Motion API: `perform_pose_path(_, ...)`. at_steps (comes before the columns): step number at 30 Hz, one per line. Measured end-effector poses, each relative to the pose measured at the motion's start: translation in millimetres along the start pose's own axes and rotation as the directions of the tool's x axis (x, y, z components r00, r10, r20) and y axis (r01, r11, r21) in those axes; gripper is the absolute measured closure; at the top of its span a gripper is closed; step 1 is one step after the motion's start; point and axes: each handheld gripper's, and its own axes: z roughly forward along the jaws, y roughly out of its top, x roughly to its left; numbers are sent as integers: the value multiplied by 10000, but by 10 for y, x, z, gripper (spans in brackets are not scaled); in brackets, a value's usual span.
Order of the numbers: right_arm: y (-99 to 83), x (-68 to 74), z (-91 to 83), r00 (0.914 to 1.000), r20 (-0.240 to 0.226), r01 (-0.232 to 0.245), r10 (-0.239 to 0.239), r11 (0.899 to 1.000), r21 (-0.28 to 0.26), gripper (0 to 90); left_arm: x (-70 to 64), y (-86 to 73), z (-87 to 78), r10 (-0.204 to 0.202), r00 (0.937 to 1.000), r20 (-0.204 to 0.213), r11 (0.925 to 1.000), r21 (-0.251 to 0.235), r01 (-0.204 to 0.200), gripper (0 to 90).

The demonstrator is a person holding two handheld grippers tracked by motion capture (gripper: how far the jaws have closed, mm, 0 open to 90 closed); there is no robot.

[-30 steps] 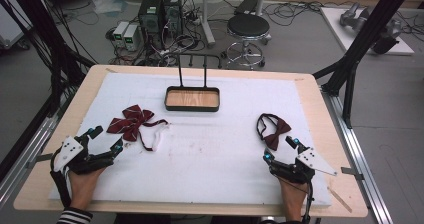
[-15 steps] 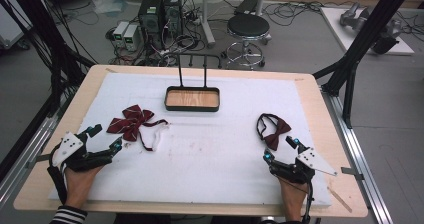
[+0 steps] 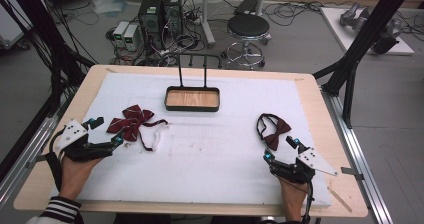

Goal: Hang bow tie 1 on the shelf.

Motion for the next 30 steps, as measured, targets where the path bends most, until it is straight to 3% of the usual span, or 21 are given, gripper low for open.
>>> perform_pose_path(7,0,-1,-1,10000,-3,24,-24,10000,-2,107,26,157,166,185,9997,144,9958,897,-197,127)
perform_pose_path(11,0,-1,-1,10000,-9,-12,12,10000,1,107,32,226,259,226,9997,101,9888,1476,-238,127)
perform_pose_path(17,0,-8,0,10000,-14,-2,2,10000,-43,107,44,301,409,260,9995,177,9710,2374,-294,127)
perform_pose_path(21,0,-8,0,10000,-14,3,-3,10000,-44,107,47,338,501,634,9978,216,9493,3073,-670,127)
perform_pose_path(27,-1,-8,0,10000,-1,51,-51,10000,-53,107,69,354,594,913,9957,182,9311,3530,-918,127)
perform_pose_path(30,-1,-8,1,10000,3,52,-52,10000,-55,107,93,352,633,803,9966,154,9253,3705,-803,127)
